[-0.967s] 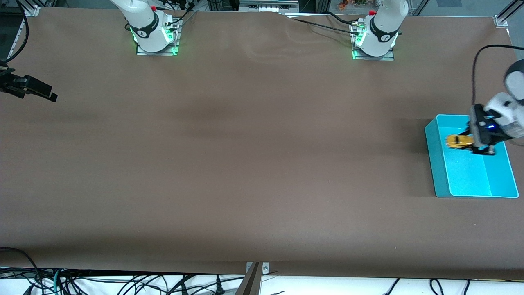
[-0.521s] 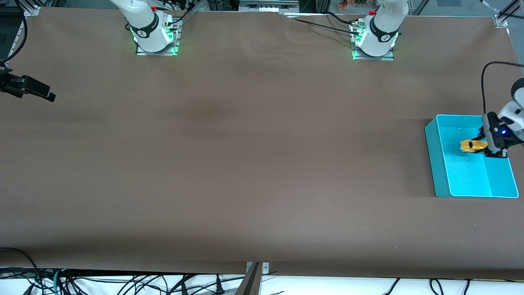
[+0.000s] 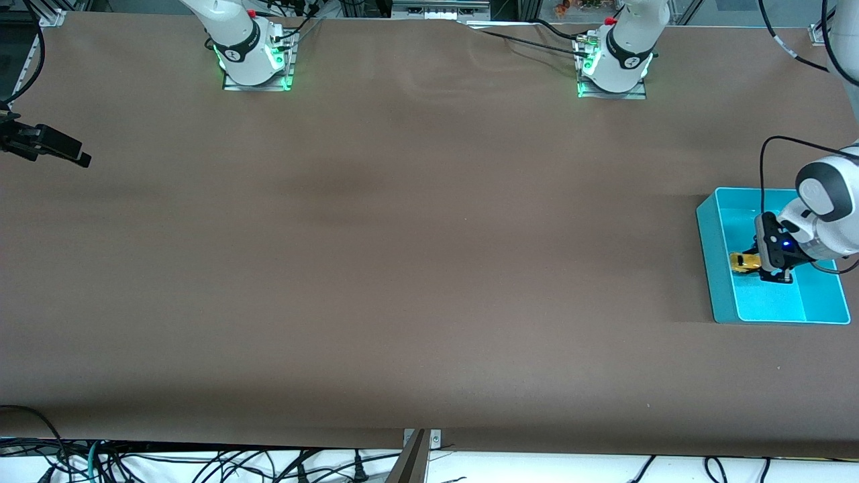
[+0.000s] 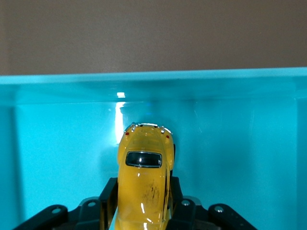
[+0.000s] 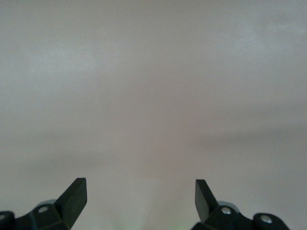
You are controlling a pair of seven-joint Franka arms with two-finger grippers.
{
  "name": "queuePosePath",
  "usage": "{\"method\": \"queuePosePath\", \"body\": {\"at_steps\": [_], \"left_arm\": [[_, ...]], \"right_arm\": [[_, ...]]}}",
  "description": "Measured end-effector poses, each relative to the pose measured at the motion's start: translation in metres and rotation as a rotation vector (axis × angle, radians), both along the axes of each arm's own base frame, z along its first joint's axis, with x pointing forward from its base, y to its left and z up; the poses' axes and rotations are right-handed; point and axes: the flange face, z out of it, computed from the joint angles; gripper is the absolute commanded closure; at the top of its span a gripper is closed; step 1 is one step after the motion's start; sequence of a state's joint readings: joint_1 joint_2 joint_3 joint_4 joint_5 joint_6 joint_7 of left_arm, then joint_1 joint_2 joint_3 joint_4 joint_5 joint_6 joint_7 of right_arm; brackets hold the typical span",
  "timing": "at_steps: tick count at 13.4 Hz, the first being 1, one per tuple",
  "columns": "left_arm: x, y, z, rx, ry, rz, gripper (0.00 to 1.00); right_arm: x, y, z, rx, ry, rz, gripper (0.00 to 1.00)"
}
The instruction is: Wind and store yellow beetle car
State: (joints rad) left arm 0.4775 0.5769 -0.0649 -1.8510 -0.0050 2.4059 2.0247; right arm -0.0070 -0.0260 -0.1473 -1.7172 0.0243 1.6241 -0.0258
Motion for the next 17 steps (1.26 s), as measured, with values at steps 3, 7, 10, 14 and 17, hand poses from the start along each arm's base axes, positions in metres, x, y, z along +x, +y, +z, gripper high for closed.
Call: {"method": "queuePosePath", "body": {"at_steps": [3,7,10,14,17], "left_arm": [[0.007,-0.001,0.011,-0.012,-0.016,0.043,0.00],[0.018,-0.055,0.089,-0.030,0.095,0.299,0.00],[0.013,-0.125,0.163,0.004,0.176,0.624,0.00],[0.002,-0.221,0.260,0.050,0.150,1.106,0.00],[-0.006,-0.262,0.318,0.065,0.136,1.447,0.00]], "right_arm": [[0.000,0.000,0.000,0.000,0.000,0.000,0.00],[0.000,0.000,0.000,0.000,0.000,0.000,0.00],[0.000,0.000,0.000,0.000,-0.001,0.001,0.00],[0.000,0.001,0.001,0.000,-0.001,0.001,0.00],[0.000,0.001,0.001,0.000,-0.001,0.001,0.00]]}}
